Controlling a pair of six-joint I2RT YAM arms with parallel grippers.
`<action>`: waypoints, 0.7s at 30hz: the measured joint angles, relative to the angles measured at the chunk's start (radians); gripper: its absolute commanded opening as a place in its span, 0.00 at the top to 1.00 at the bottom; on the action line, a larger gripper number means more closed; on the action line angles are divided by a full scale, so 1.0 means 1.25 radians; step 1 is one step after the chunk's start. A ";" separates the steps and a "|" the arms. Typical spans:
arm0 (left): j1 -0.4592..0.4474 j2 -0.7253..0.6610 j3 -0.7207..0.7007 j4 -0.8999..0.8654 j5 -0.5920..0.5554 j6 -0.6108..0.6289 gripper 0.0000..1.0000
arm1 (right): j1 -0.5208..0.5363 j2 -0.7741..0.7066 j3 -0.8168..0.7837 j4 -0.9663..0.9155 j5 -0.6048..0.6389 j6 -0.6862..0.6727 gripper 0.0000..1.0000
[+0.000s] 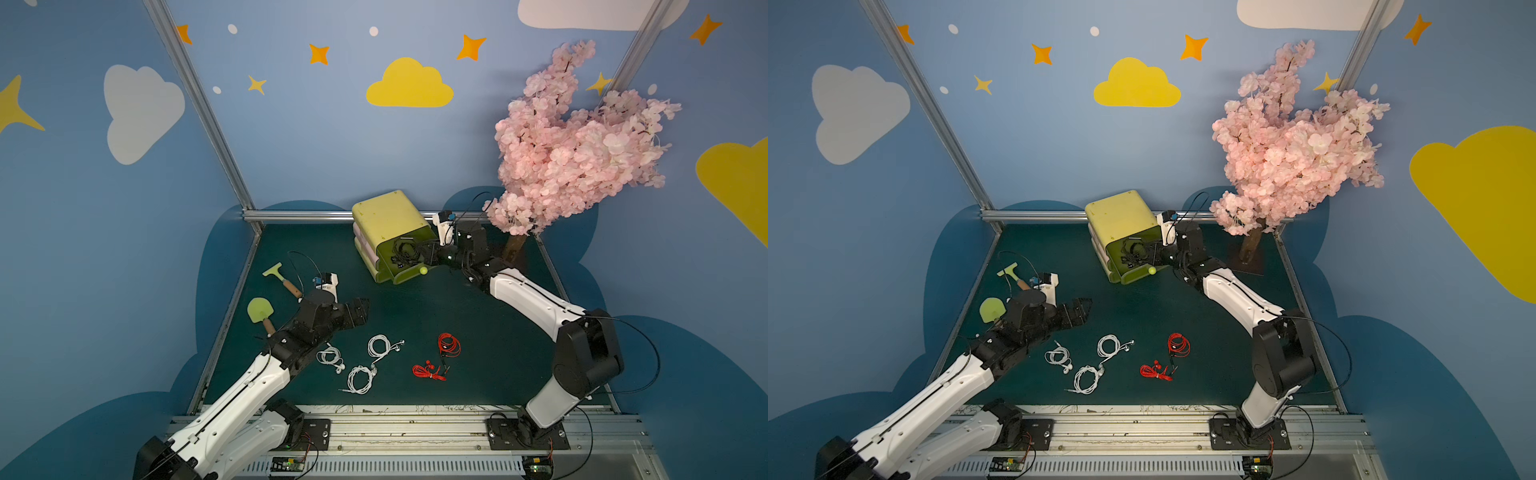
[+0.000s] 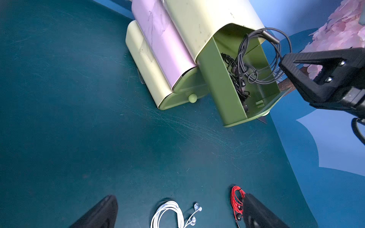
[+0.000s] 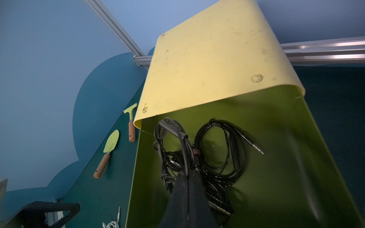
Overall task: Place the wired earphones into the drawer by color
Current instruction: Place the wired earphones in the drawer.
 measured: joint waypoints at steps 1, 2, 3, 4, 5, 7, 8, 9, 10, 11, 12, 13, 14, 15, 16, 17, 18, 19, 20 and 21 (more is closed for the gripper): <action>0.000 0.000 0.000 0.000 0.000 0.000 0.00 | -0.002 0.000 -0.001 -0.001 0.000 0.001 0.95; 0.000 0.000 0.000 0.000 0.000 0.000 0.00 | -0.003 0.000 -0.001 -0.001 0.000 0.001 0.88; 0.000 0.000 0.000 0.000 0.000 0.000 0.00 | -0.005 0.000 -0.001 -0.001 0.000 0.004 0.86; 0.000 0.000 0.000 0.000 0.000 0.000 0.00 | -0.005 0.000 -0.001 -0.001 0.000 0.003 0.82; 0.000 0.000 0.000 0.000 0.000 0.000 0.00 | -0.005 0.000 -0.001 -0.001 0.000 0.004 0.76; 0.000 0.000 0.000 0.000 0.000 0.000 0.00 | -0.006 0.000 -0.001 -0.002 0.000 0.002 0.70; 0.000 0.000 0.000 0.000 0.000 0.000 0.00 | -0.007 -0.001 -0.001 -0.004 0.001 0.002 0.67; 0.000 0.000 0.000 0.000 -0.001 0.000 0.00 | -0.007 -0.001 -0.001 -0.006 0.001 0.001 0.67; 0.000 0.000 0.000 0.000 -0.001 0.001 0.00 | -0.009 -0.003 -0.001 -0.010 0.002 0.000 0.66; 0.000 0.001 0.000 0.000 -0.003 0.001 0.00 | -0.009 -0.006 -0.001 -0.015 0.002 -0.002 0.65; 0.001 0.002 0.001 -0.001 -0.004 0.002 0.00 | -0.009 -0.010 -0.001 -0.020 0.003 -0.003 0.63; 0.002 0.005 0.004 -0.002 -0.006 0.002 0.00 | -0.009 -0.015 -0.001 -0.025 0.003 -0.005 0.60; 0.003 0.011 0.011 -0.005 -0.008 0.003 0.00 | -0.009 -0.023 -0.001 -0.029 0.005 -0.007 0.57; 0.004 0.016 0.019 -0.008 -0.010 0.004 0.00 | -0.009 -0.030 -0.001 -0.034 0.007 -0.010 0.54; 0.005 0.025 0.031 -0.013 -0.012 0.005 0.00 | -0.009 -0.041 -0.001 -0.040 0.009 -0.013 0.50; 0.008 0.034 0.047 -0.018 -0.013 0.007 0.00 | -0.009 -0.053 -0.001 -0.046 0.010 -0.022 0.44; 0.011 0.044 0.064 -0.024 -0.014 0.010 0.00 | -0.009 -0.066 -0.001 -0.052 0.013 -0.023 0.39; 0.015 0.056 0.085 -0.028 -0.016 0.013 0.00 | -0.009 -0.080 -0.001 -0.060 0.016 -0.028 0.32; 0.020 0.069 0.107 -0.031 -0.016 0.018 0.00 | -0.009 -0.096 -0.001 -0.068 0.018 -0.033 0.22; 0.026 0.081 0.126 -0.032 -0.015 0.022 0.00 | -0.009 -0.110 -0.002 -0.072 0.019 -0.038 0.14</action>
